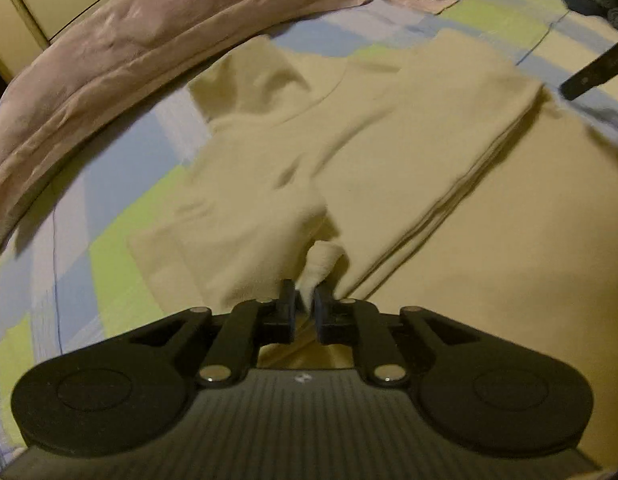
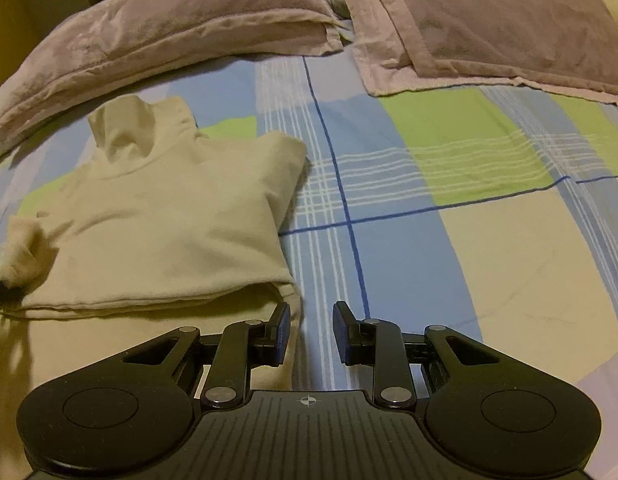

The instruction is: Fold clothes

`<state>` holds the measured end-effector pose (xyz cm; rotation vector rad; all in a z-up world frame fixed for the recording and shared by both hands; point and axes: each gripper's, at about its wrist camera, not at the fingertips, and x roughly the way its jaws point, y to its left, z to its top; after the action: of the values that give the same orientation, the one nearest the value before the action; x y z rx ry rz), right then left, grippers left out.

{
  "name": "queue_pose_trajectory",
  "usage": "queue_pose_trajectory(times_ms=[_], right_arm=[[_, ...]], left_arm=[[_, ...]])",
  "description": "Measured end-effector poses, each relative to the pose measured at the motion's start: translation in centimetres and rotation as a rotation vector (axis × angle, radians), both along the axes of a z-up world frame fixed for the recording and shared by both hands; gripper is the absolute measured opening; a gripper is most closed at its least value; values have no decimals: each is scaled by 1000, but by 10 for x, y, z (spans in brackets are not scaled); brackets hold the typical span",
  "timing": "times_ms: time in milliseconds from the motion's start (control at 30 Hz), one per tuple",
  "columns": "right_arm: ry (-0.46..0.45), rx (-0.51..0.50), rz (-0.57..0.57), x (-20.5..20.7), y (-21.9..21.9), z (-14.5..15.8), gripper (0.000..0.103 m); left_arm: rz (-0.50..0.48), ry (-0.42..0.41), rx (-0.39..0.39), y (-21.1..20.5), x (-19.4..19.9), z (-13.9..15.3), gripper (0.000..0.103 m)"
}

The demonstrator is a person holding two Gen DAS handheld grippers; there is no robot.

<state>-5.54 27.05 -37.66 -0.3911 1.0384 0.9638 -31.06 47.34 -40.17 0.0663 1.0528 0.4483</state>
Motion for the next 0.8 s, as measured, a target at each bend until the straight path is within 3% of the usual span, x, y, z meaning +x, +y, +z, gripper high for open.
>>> queue_pose_trajectory(times_ms=[33, 100, 167, 267, 333, 433, 600, 700, 800], right_arm=[[-4, -5, 4, 0, 0, 0, 27], [-14, -8, 11, 1, 0, 1, 27], [-19, -9, 10, 2, -1, 1, 27], [-33, 33, 0, 2, 2, 9, 27], [-45, 72, -5, 1, 6, 15, 27], [-42, 158, 16, -1, 22, 23, 27], [-37, 201, 98, -4, 64, 2, 27], [-45, 120, 131, -2, 82, -26, 27], [-43, 108, 138, 4, 86, -19, 27]], left_arm=[[39, -27, -42, 5, -3, 5, 17], [117, -102, -157, 18, -9, 18, 38], [155, -226, -312, 26, -26, 36, 40], [184, -398, -486, 39, -41, 57, 32], [251, -406, -415, 46, -34, 58, 22], [321, -362, -295, 57, -20, 43, 22], [320, -235, -197, 59, 3, -9, 24], [355, -279, -246, 80, 5, -1, 26], [392, -325, -299, 102, 7, 8, 25]])
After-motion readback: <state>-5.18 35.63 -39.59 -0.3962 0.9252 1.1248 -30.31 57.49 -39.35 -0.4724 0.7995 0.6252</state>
